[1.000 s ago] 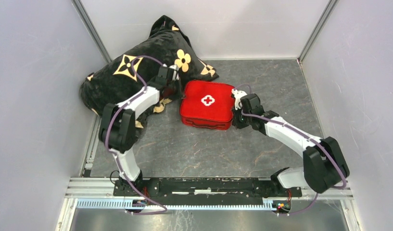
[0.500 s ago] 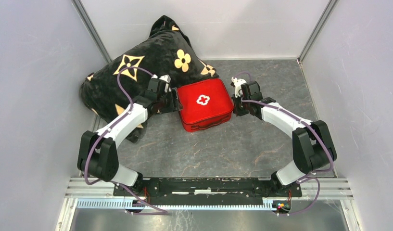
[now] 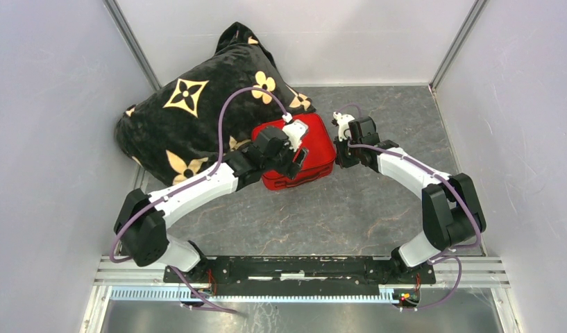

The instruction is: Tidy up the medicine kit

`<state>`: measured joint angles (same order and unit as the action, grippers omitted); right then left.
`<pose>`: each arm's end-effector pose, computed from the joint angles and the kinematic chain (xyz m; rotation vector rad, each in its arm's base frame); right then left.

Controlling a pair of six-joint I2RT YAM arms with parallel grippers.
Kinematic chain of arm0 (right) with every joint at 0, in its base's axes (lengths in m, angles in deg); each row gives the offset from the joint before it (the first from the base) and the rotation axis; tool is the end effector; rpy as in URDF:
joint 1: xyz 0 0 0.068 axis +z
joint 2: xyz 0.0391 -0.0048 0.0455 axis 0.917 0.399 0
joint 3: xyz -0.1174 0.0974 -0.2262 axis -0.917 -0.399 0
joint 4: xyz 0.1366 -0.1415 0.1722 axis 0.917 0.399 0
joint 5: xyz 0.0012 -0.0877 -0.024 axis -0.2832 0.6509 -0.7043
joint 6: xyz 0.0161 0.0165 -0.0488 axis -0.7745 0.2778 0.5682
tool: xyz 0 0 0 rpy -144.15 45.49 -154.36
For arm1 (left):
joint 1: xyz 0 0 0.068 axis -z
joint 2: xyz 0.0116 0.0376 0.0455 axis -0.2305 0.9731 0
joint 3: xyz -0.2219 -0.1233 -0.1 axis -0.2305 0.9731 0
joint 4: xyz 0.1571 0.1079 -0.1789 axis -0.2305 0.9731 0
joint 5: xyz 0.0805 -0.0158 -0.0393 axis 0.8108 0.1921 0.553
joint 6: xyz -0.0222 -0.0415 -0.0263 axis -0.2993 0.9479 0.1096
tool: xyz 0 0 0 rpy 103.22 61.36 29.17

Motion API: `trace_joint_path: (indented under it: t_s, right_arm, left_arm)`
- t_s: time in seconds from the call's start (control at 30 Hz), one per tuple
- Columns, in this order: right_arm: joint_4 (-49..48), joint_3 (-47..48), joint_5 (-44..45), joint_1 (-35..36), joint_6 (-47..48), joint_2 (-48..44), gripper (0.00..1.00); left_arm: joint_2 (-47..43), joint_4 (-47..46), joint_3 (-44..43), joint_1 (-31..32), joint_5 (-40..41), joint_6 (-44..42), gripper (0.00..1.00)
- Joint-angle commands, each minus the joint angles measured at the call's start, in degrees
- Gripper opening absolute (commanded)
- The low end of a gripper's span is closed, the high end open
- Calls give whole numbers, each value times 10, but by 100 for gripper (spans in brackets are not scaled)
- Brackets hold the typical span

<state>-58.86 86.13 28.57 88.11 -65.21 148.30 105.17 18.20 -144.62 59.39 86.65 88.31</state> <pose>0.3026 0.1255 0.2131 -0.4367 2.4023 0.3777 0.2293 -0.2343 0.2872 0.7528 2.0815 -0.4130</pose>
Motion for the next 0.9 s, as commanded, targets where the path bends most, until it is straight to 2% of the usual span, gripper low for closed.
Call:
trace_joint_path:
  t_s: [0.0, 0.27, 0.4, 0.5, 0.57, 0.8, 0.87]
  right_arm:
    - [-12, 8, -30, 3, 7, 0, 0]
    - [-11, 5, -32, 3, 8, -4, 0]
    - [-11, 4, -32, 3, 9, -6, 0]
    - [-11, 2, -37, 3, 10, -7, 0]
    - [-10, -1, -37, 3, 11, -9, 0]
    - [7, -12, -26, 4, 21, -16, 0]
    - [12, -20, -31, 4, 24, -23, 0]
  left_arm:
    - [28, -51, -4, -5, 17, -111, 75]
    - [91, -44, -29, 3, -8, -163, 75]
    - [108, -46, -29, 4, 30, -170, 74]
    - [116, -48, -29, 4, 59, -173, 68]
    - [122, -47, -33, 4, 77, -168, 62]
    - [155, -22, -70, 3, 93, -140, 19]
    - [166, -16, -79, 3, 91, -130, 11]
